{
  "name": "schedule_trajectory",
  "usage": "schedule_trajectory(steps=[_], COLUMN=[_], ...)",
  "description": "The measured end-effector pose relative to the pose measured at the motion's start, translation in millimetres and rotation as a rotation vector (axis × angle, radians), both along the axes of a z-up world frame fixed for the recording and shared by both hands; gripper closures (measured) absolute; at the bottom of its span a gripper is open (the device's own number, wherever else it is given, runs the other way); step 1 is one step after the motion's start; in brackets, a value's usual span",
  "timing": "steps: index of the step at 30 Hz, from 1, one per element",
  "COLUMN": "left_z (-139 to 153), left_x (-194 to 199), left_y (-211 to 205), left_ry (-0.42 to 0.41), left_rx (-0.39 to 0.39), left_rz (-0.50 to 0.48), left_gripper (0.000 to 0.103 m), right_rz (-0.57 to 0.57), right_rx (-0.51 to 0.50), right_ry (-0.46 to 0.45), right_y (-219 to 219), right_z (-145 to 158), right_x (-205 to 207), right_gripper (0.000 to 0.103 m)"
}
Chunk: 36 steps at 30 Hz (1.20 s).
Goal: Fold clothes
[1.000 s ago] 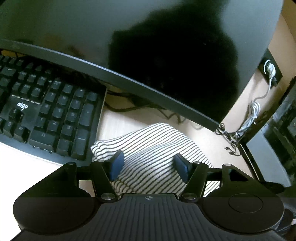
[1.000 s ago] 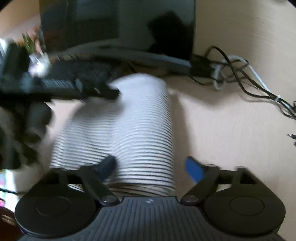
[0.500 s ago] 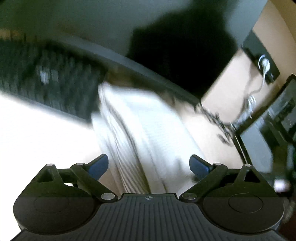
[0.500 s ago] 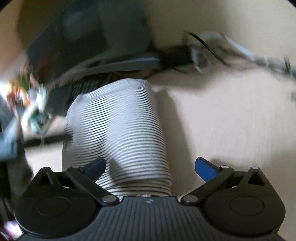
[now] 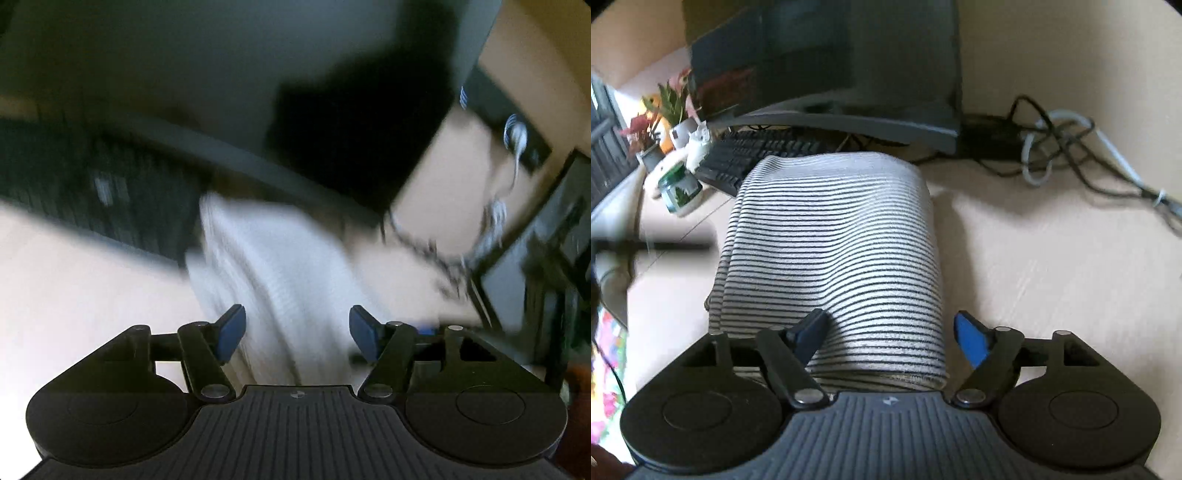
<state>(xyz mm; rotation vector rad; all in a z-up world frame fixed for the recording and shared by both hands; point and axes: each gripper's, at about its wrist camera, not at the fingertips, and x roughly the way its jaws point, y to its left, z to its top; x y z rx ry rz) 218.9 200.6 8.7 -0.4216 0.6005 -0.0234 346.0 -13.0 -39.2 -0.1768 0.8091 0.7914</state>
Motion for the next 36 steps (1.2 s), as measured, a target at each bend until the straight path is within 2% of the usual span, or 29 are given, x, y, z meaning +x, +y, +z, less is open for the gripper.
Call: schedule_trajectory(steps=[1,3,5,7,9,11,14,15,21,31,36], left_z=[8.7,1.0,-9.8,-20.6,-31.3,-48.6,-55.8,-56.9,-66.4,-71.2,-66.2], left_x=[3.5,20.8,39.3,57.8,76.3,83.7,88.5,90.7,101.4,107.7,98.8], left_y=[3.5,5.2,6.2,7.3,8.4,9.6,16.8,19.9,22.5,20.1,21.7], left_ry=[-0.030,-0.021,-0.004,0.013,0.031,0.054,0.052,0.055,0.053,0.048,0.035], left_rx=[0.019,0.013,0.002,-0.010,-0.021,-0.003,-0.016,-0.035,-0.057,-0.045,-0.048], left_rz=[0.009,-0.005,-0.021,-0.038,-0.055,-0.056,-0.068,-0.068,-0.092,-0.126,-0.095], left_gripper=[0.030,0.029,0.029,0.030,0.030,0.029,0.029,0.028,0.025,0.021,0.021], right_rz=[0.002,0.012,0.028,0.046,0.068,0.079,0.111,0.112,0.085,0.083,0.078], right_rx=[-0.012,-0.017,0.012,0.043,0.032,-0.034,-0.112,-0.114,-0.082,-0.084,-0.076], right_ry=[-0.025,-0.086,-0.151,-0.186,-0.178,-0.168,-0.268,-0.274,-0.176,-0.195,-0.227], right_y=[1.3,5.3,8.4,13.9,25.0,36.8,44.2,44.3,41.6,39.8,36.1], right_z=[3.6,12.6,21.7,27.6,22.8,6.3,-7.3,-8.3,-9.7,-15.5,-19.0], right_x=[-4.4,-14.8,-26.6,-35.9,-40.3,-43.0,-57.0,-58.0,-43.3,-44.6,-49.4], right_gripper=[0.021,0.006,0.000,0.000,0.000,0.000,0.000,0.000,0.000,0.000,0.000])
